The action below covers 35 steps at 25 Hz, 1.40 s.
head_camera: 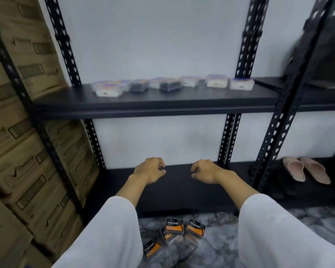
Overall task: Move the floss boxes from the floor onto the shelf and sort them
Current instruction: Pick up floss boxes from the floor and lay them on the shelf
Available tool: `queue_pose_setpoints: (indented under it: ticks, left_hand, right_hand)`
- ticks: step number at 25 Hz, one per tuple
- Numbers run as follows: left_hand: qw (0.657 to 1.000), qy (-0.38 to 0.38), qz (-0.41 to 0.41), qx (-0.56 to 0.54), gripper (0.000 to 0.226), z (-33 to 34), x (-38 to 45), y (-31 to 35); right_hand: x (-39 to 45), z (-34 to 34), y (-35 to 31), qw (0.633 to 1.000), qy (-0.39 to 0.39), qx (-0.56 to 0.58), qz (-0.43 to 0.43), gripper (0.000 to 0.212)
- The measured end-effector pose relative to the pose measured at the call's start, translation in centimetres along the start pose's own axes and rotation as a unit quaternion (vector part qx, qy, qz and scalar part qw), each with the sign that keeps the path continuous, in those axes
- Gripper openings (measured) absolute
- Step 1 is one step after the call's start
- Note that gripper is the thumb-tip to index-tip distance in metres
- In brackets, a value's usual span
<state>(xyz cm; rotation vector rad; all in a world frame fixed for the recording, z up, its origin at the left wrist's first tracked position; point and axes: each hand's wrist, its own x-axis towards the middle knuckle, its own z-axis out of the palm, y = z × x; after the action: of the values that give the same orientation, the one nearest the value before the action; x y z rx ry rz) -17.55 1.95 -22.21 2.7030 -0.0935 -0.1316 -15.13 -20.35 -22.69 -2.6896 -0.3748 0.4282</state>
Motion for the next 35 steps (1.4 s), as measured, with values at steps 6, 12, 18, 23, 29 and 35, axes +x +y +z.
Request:
queue_pose_setpoints:
  ticks: [6, 12, 18, 23, 29, 35]
  left_hand:
    - [0.997, 0.053, 0.044, 0.019, 0.031, -5.9, -0.4, 4.3]
    - [0.996, 0.052, 0.070, 0.030, 0.032, -11.6, 0.8, 7.0]
    - [0.993, 0.068, 0.089, 0.027, 0.024, -17.7, 3.7, 8.7]
    - [0.992, 0.075, 0.096, 0.036, 0.020, -21.4, 7.2, 8.2]
    - [0.990, 0.097, 0.075, 0.072, 0.018, -24.2, 12.3, 6.0]
    - [0.977, 0.175, 0.053, 0.109, 0.034, -23.0, 17.0, 3.0]
  right_hand:
    - [-2.1, -6.7, -2.0, 0.998, 0.058, -0.010, 0.003, 0.032]
    - [-1.9, -13.0, -3.8, 0.995, 0.095, -0.040, -0.015, 0.030]
    - [0.3, -19.4, -5.6, 0.987, 0.144, -0.050, -0.047, 0.022]
    - [3.1, -23.1, -7.4, 0.982, 0.164, -0.061, -0.066, 0.022]
    - [8.5, -25.2, -9.4, 0.980, 0.172, -0.054, -0.085, 0.021]
    - [15.0, -24.0, -10.7, 0.977, 0.180, -0.058, -0.100, 0.041]
